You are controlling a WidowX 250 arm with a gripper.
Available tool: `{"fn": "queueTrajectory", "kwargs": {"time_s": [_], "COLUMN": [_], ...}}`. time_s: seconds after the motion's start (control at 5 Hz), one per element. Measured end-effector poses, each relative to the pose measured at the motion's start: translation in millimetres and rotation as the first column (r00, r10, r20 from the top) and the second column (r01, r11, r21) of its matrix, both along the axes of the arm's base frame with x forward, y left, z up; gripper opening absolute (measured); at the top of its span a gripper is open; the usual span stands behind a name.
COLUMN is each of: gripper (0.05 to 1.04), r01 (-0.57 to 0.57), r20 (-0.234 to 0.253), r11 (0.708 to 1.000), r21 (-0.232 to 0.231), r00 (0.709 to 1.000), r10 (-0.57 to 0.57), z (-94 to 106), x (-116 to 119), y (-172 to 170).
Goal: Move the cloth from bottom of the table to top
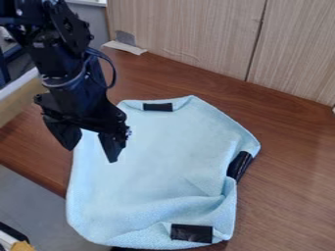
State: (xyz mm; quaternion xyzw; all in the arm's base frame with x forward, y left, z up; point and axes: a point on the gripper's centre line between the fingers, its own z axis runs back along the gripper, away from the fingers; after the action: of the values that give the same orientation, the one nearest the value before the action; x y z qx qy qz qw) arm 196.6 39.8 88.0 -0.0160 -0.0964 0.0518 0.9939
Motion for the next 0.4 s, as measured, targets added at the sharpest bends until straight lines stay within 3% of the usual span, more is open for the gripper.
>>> {"fn": "queueTrajectory", "kwargs": {"time_s": [0.2,0.4], "gripper": [1.001,1.001], "r01": [0.003,0.084], "r20": [-0.016,-0.058], "r11": [1.0,0.996], "r21": [-0.004,-0.01], "r00": [1.0,0.995], "r10": [-0.003,-0.085], "z": [-4.7,-31.3], "x": [-0.6,11.7], "y": [-1.0,-15.6]}}
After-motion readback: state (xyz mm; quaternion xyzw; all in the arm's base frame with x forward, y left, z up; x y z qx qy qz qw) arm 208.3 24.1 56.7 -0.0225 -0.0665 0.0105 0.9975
